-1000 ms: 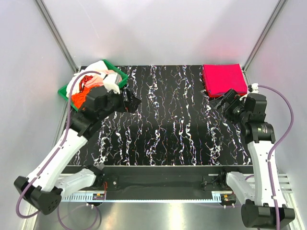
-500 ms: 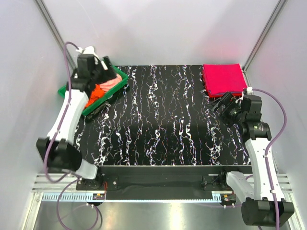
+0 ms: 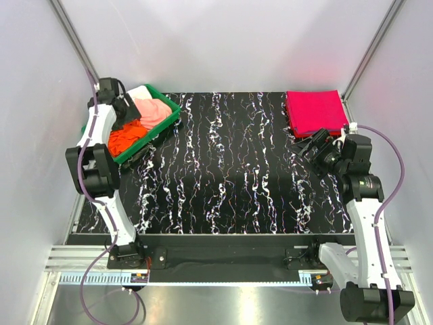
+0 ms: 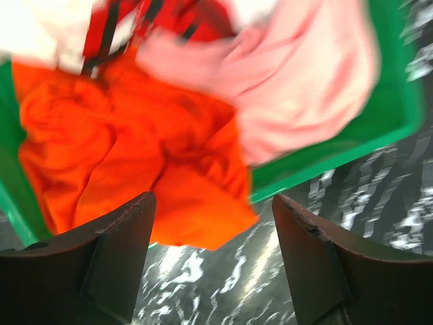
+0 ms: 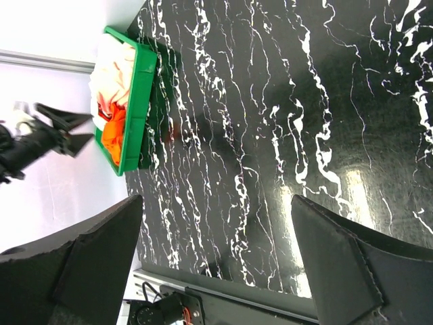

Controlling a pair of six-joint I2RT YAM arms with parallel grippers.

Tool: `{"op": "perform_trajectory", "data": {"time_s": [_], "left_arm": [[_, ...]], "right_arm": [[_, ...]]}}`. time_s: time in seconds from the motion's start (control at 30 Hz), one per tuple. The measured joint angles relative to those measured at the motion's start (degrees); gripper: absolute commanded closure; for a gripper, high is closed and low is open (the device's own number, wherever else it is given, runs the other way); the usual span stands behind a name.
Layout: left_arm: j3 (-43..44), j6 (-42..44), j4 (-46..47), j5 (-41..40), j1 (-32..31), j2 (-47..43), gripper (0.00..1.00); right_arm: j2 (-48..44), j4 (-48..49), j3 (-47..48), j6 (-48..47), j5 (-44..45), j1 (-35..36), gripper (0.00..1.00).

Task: Fold and stack the t-shirts
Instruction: Grab the tshirt from the pile, then move the tshirt to the center of the board

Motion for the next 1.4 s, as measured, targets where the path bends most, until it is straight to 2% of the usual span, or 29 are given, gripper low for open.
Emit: {"op": "perform_trajectory", "data": {"time_s": [0.23, 0.37, 0.43, 0.47, 0.5, 0.53, 0.63, 0.8, 1.0, 1.1, 1.2, 1.27, 1.4], "left_arm": [[-4.8, 0.7, -2.5, -1.7, -0.2, 0.2, 0.28], [-5.8, 1.5, -2.5, -1.7, -0.2, 0.2, 0.36], [-5.8, 1.6, -2.5, -1.7, -0.2, 0.2, 0.44], [-5.8, 1.7, -2.4, -1.7, -0.2, 0.1, 0.55], [-5.8, 1.7, -2.4, -1.6, -0.2, 0.1, 0.74], [-5.8, 1.8, -2.4, -1.4, -0.2, 0.1, 0.83], [-5.8, 2.7, -2.6, -0.3, -0.2, -0.5, 1.00], [-4.8, 3.0, -3.9, 3.1, -0.3, -5.6, 1.00], [6.0, 3.0, -4.9, 6.8, -3.0, -15.4, 1.00], [12.8, 1.9, -3.8, 12.3, -5.0, -20.4, 1.00], [15.3, -1.4, 0.2, 21.1, -7.1, -26.7, 1.00], [12.8, -4.6, 5.1, 27.4, -8.1, -31.7, 1.00], [-3.4, -9.2, 15.0, 34.4, -12.6, -42.1, 1.00]], "right_arm": [[1.7, 1.1, 0.0, 0.4, -0.2, 0.0, 0.02], [2.8, 1.1, 0.0, 0.4, -0.6, 0.0, 0.02], [2.7, 1.1, 0.0, 0.6, -1.2, 0.0, 0.02], [2.6, 1.2, 0.0, 0.7, -1.3, 0.0, 0.02], [2.4, 1.3, -0.1, 0.9, -1.4, 0.0, 0.02], [2.2, 1.4, -0.1, 1.0, -1.5, 0.0, 0.02], [1.1, 1.5, -0.5, 1.2, -1.5, 0.0, 0.02], [0.6, 1.5, -0.5, 1.2, -1.5, 0.0, 0.02], [0.6, 1.5, -0.5, 1.2, -1.4, 0.0, 0.02], [0.7, 1.5, -0.5, 0.9, -1.4, 0.0, 0.02], [1.2, 1.5, -0.4, 0.6, -1.0, 0.0, 0.04], [1.9, 1.4, -0.4, 0.2, -0.3, 0.0, 0.04], [3.7, 0.9, -0.3, -1.3, 0.5, 0.0, 0.06]]}}
